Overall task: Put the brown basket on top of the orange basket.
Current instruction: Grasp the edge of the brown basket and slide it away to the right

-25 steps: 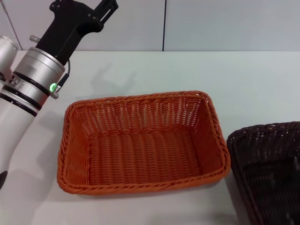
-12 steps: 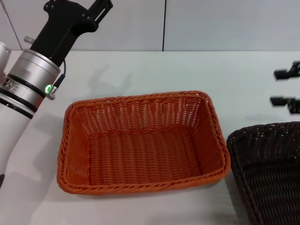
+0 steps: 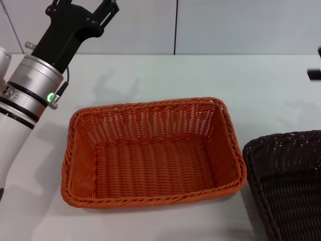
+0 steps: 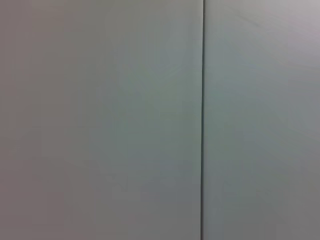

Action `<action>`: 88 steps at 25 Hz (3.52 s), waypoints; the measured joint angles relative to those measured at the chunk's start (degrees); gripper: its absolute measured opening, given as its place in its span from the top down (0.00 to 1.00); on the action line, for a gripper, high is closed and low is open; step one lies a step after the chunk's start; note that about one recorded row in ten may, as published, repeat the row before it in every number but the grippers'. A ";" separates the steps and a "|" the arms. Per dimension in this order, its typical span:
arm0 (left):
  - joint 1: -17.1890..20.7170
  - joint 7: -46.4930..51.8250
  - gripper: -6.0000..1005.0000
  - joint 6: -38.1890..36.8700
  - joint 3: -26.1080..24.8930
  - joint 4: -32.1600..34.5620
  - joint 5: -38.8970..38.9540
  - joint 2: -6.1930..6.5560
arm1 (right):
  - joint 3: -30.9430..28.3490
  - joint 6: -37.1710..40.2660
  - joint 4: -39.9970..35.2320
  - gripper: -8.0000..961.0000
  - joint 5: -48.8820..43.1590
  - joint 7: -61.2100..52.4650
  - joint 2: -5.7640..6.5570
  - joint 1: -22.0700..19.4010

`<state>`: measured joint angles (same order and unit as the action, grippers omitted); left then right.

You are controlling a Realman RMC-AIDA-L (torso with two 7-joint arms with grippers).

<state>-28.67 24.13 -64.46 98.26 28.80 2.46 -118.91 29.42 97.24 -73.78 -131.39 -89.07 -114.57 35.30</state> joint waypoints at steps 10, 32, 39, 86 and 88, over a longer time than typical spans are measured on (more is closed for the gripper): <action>-0.90 -0.12 0.16 0.20 -0.28 -2.40 0.04 -0.11 | 3.40 8.39 -2.18 0.43 -16.98 0.20 1.83 4.71; -1.09 -0.05 0.16 0.47 -0.21 -4.01 0.19 -0.18 | 9.33 9.83 3.10 0.43 -17.99 2.34 0.91 6.04; -1.36 -0.13 0.16 0.48 -0.42 -4.21 0.76 -0.18 | 10.67 8.50 6.65 0.43 -17.18 2.62 1.18 6.18; -0.46 0.44 0.16 0.29 0.01 -5.69 3.16 0.02 | 14.89 0.29 12.30 0.54 -21.72 3.99 0.54 4.09; -0.43 0.50 0.16 0.27 0.01 -5.69 3.16 0.04 | 15.08 1.01 11.53 0.62 -22.83 3.86 0.24 3.77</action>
<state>-29.11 24.63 -64.19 98.26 23.11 5.62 -118.86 44.51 98.26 -62.26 -154.22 -85.21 -114.33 39.07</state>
